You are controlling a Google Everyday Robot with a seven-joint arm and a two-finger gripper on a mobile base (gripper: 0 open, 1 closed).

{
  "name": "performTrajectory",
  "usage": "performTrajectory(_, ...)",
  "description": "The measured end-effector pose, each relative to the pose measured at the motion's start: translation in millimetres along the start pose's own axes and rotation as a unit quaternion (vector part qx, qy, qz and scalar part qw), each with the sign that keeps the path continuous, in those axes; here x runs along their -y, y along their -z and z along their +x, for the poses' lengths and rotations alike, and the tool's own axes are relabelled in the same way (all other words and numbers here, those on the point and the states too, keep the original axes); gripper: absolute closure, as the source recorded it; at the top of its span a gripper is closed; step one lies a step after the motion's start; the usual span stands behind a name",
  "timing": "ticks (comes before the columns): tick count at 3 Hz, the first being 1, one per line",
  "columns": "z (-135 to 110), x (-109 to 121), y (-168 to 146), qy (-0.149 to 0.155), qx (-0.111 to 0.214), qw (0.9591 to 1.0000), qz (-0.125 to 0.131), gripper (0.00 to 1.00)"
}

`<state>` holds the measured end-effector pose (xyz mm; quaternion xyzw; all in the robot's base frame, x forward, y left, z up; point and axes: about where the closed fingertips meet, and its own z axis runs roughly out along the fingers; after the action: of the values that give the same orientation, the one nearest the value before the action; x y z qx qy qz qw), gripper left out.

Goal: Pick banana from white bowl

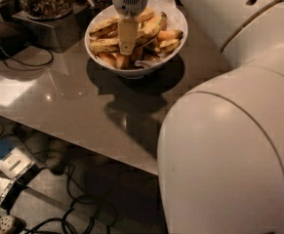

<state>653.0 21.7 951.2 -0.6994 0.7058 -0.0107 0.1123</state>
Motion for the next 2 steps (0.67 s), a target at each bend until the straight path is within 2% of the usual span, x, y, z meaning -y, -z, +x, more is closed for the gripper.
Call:
performTrajectory(1,-4,-1,-9,0.006,-0.002,0.9999,-0.009,0.45)
performTrajectory(2,-9,-4,-21,0.013,-0.004,0.9997,-0.021,0.61)
